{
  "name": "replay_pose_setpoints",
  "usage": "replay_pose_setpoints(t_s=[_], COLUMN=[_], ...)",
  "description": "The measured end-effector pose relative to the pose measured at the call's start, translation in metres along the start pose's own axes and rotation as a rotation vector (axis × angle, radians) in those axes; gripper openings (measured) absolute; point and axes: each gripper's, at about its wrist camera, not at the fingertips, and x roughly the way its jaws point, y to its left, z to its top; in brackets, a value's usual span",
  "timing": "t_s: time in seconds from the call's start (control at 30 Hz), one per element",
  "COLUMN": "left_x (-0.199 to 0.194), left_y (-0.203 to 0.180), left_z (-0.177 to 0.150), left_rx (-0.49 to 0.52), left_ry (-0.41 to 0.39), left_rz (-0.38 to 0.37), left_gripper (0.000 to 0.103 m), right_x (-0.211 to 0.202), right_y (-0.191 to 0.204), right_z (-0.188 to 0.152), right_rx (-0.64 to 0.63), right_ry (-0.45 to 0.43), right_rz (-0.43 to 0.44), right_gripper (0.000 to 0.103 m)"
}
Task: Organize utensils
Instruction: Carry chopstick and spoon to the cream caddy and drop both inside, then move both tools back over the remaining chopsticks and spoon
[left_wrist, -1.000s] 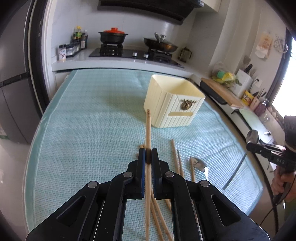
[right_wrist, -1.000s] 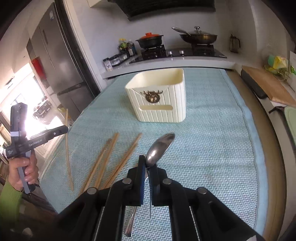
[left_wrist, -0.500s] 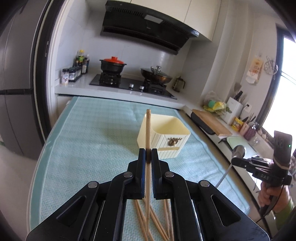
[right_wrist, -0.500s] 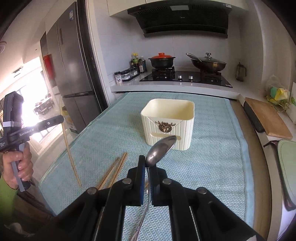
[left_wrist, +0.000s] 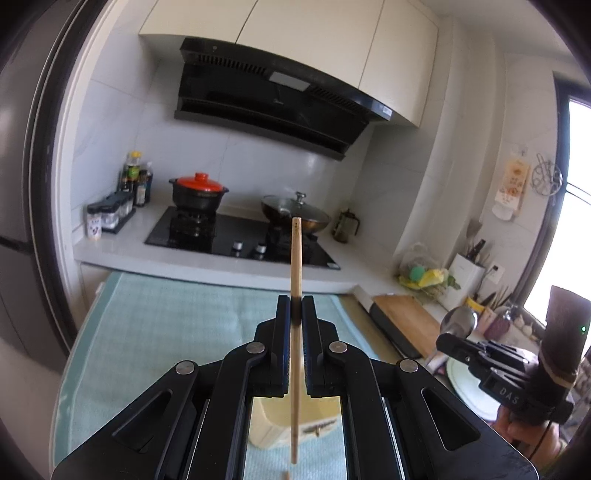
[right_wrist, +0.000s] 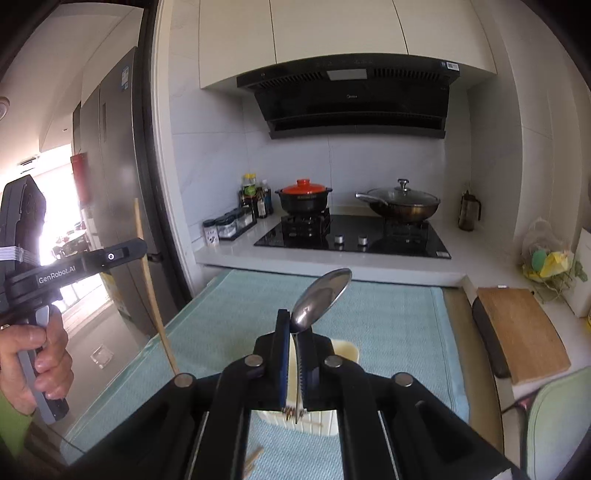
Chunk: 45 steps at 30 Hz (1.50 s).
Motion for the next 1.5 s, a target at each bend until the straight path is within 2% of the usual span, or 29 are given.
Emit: replay_pose_setpoints(t_s=[0.07, 0.13, 0.23, 0.43, 0.53, 0.77, 0.8, 0.83, 0.9, 0.97, 1.07, 1.1, 1.2, 1.23, 1.37, 1.5], left_x=[0.024, 0.049, 0.09, 0.158, 0.179, 0.204, 0.203, 0.2, 0.184, 0.161, 0.115, 0.097, 0.035, 0.015, -0.062, -0.118], left_y=[-0.008, -0.014, -0.018, -0.011, -0.008, -0.003, -0.002, -0.002, 0.0, -0.002, -0.006, -0.007, -0.01, -0.01, -0.005, 0.008], left_z=[0.007, 0.006, -0.006, -0.05, -0.071, -0.094, -0.093, -0.091, -0.084, -0.074, -0.064, -0.063, -0.068, -0.072, -0.102, -0.154], left_rx=[0.01, 0.018, 0.02, 0.001, 0.005, -0.04, -0.048, -0.056, -0.058, -0.032, 0.039, 0.068, 0.158, 0.185, 0.253, 0.254], left_ry=[-0.015, -0.014, 0.023, 0.158, 0.221, 0.354, 0.364, 0.371, 0.361, 0.336, 0.327, 0.328, 0.344, 0.357, 0.414, 0.467], left_rz=[0.019, 0.035, 0.061, 0.114, 0.135, 0.176, 0.183, 0.184, 0.186, 0.198, 0.182, 0.179, 0.186, 0.187, 0.204, 0.203], left_gripper=[0.004, 0.004, 0.003, 0.003, 0.003, 0.005, 0.007, 0.011, 0.035, 0.048, 0.055, 0.061, 0.073, 0.074, 0.085, 0.087], right_x=[0.021, 0.049, 0.094, 0.167, 0.191, 0.214, 0.213, 0.211, 0.201, 0.184, 0.146, 0.13, 0.079, 0.062, -0.006, -0.061], right_y=[-0.002, -0.007, -0.02, -0.051, -0.056, -0.06, -0.06, -0.06, -0.061, -0.059, -0.055, -0.053, -0.044, -0.041, -0.025, -0.004], right_z=[0.01, 0.011, -0.003, -0.048, -0.062, -0.067, -0.065, -0.062, -0.055, -0.048, -0.04, -0.039, -0.041, -0.044, -0.066, -0.1], right_rx=[-0.008, -0.005, 0.036, 0.152, 0.174, 0.197, 0.203, 0.208, 0.215, 0.203, 0.172, 0.162, 0.118, 0.101, 0.051, -0.018], right_ry=[-0.016, 0.011, 0.096, 0.293, 0.383, 0.458, 0.462, 0.462, 0.447, 0.421, 0.37, 0.352, 0.299, 0.285, 0.246, 0.217], right_rz=[0.008, 0.012, 0.037, 0.067, 0.064, 0.021, 0.017, 0.014, 0.005, 0.005, 0.001, -0.002, -0.018, -0.022, -0.039, -0.059], right_gripper=[0.004, 0.004, 0.004, 0.004, 0.004, 0.009, 0.019, 0.035, 0.051, 0.051, 0.051, 0.051, 0.051, 0.051, 0.051, 0.051])
